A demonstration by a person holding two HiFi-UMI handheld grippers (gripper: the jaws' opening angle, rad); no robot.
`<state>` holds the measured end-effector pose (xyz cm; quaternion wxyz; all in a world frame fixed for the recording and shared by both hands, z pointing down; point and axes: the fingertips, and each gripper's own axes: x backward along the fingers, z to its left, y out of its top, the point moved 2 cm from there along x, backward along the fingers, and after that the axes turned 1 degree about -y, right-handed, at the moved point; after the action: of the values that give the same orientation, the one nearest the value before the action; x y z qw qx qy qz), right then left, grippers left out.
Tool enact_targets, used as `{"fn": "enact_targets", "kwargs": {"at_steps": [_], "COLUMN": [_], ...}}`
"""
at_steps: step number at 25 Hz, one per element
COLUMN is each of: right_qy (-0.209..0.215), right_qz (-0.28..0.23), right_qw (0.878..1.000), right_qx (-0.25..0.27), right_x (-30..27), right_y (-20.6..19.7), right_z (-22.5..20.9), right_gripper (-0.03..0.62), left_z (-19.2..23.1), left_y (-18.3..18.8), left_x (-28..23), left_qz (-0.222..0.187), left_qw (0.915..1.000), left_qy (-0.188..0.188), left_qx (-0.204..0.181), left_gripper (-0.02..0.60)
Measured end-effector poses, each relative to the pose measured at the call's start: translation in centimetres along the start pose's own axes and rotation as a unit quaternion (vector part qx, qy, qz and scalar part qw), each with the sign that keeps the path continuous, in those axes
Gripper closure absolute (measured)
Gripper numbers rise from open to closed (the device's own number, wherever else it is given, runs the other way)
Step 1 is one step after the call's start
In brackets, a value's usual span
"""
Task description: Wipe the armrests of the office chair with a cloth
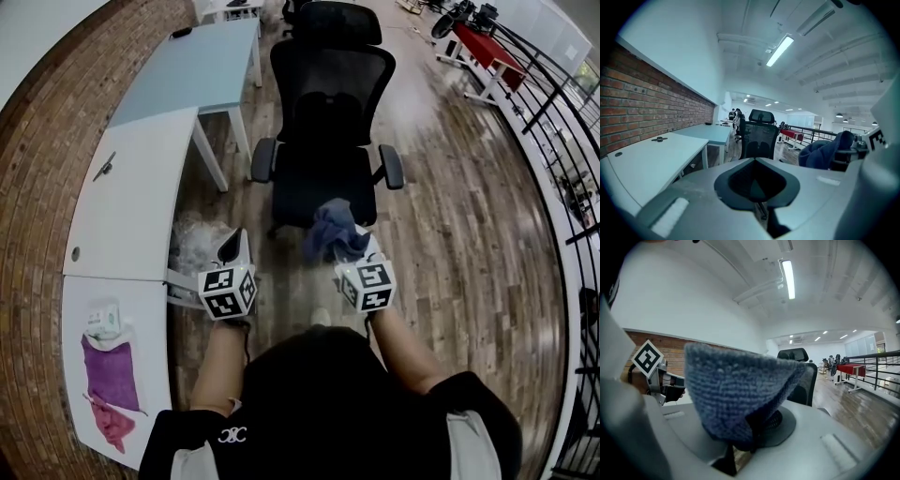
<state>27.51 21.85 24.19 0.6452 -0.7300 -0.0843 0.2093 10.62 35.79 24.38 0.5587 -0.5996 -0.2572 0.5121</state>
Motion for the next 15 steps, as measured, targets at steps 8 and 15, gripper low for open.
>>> {"fn": "enact_targets", "kwargs": {"at_steps": [8, 15], "right_qy": [0.099, 0.132], "right_qz": [0.022, 0.047], "right_qw": [0.995, 0.99], "right_qx": [0.02, 0.017], "right_x": [-2.0, -5.8], "right_y": [0.1, 0.3], "right_z": [-3.8, -5.2], "right_gripper": [0.533, 0.533], "left_z": [-3.7, -2.5], "left_y": [1.4, 1.4], "left_x": [-4.3, -6.6], "left_qz": [-0.001, 0.015], "left_qw": [0.9993, 0.9974], "left_qy": [0.035, 0.062], "left_qx": [0.014, 0.032], "left_gripper": [0.575, 0.575]}}
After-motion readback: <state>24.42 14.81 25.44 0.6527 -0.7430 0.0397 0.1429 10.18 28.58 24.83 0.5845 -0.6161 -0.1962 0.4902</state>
